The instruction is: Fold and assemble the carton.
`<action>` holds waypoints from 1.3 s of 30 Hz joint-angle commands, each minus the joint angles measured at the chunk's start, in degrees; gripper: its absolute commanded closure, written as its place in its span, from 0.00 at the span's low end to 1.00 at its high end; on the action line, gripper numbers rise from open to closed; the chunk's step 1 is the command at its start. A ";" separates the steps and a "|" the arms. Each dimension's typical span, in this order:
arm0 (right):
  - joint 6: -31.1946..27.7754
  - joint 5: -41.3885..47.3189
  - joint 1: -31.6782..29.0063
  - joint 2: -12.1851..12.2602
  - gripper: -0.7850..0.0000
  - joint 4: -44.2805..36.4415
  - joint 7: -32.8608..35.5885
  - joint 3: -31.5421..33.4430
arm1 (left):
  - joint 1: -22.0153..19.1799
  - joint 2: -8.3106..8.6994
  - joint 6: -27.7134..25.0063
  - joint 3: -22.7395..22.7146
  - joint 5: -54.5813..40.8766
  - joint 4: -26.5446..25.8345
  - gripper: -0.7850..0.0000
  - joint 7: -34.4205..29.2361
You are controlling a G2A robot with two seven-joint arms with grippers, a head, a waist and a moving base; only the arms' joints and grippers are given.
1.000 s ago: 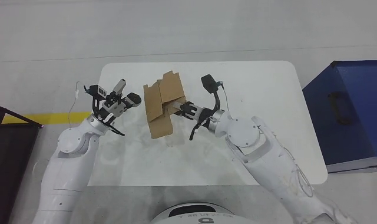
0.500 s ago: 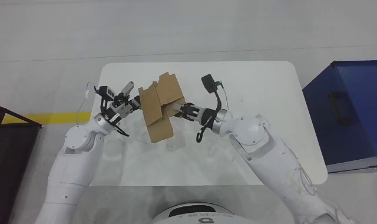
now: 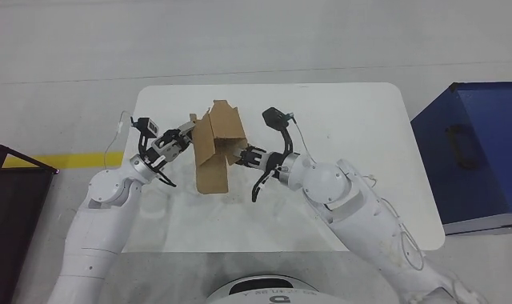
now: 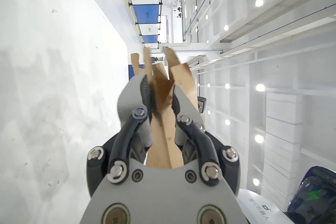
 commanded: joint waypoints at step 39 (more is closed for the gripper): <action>-10.77 24.99 -13.91 -1.09 0.59 -6.71 -15.99 12.41 | -5.51 -3.13 -9.87 8.43 10.60 -1.42 1.00 22.37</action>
